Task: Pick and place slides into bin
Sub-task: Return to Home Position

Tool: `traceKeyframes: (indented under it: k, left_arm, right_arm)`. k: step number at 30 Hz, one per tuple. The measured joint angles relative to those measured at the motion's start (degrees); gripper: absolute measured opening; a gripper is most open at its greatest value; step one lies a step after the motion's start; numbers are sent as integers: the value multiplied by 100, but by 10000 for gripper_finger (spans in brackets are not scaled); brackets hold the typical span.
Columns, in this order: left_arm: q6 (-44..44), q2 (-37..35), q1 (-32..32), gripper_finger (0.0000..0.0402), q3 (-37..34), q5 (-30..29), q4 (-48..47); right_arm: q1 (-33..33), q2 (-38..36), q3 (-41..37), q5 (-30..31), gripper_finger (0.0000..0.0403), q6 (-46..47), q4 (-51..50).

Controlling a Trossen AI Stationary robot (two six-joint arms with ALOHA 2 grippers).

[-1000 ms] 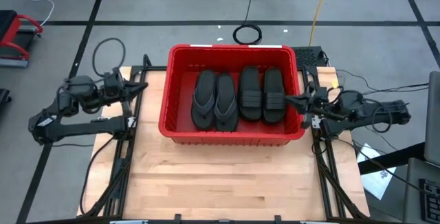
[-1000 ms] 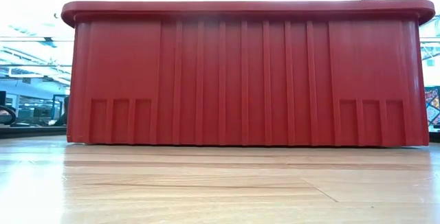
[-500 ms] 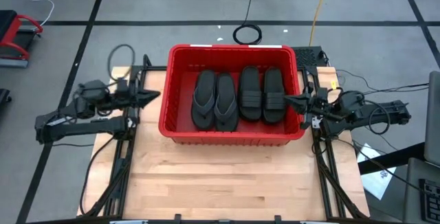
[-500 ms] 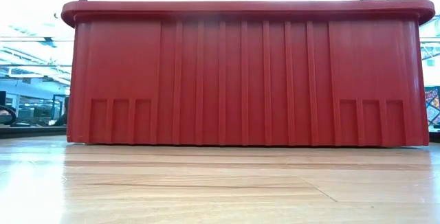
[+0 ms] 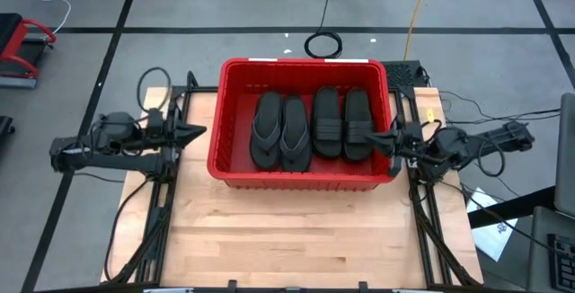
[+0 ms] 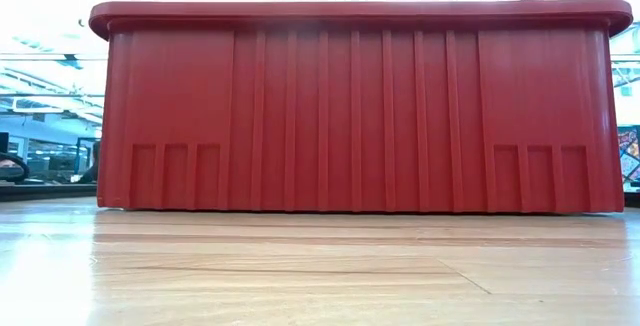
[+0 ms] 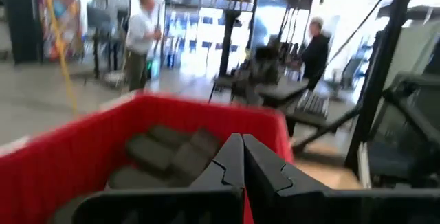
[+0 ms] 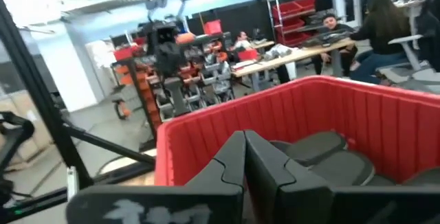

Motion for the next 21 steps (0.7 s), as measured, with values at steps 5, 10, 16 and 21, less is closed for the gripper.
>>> traceKeyframes:
  k: [5, 10, 16, 21]
  left_arm:
    - [317, 2, -194, 0, 6, 42, 158]
    - [-7, 99, -374, 0, 4, -149, -372]
    - [649, 21, -467, 0, 9, -612, -248]
    - [216, -371, -463, 0, -514, -610, -423]
  right_arm:
    - [198, 113, 0, 200, 0, -30, 1]
    - [286, 140, 0, 201, 0, -13, 59]
    - [399, 155, 0, 202, 0, -196, 47]
    - [422, 155, 0, 204, 0, -331, 44]
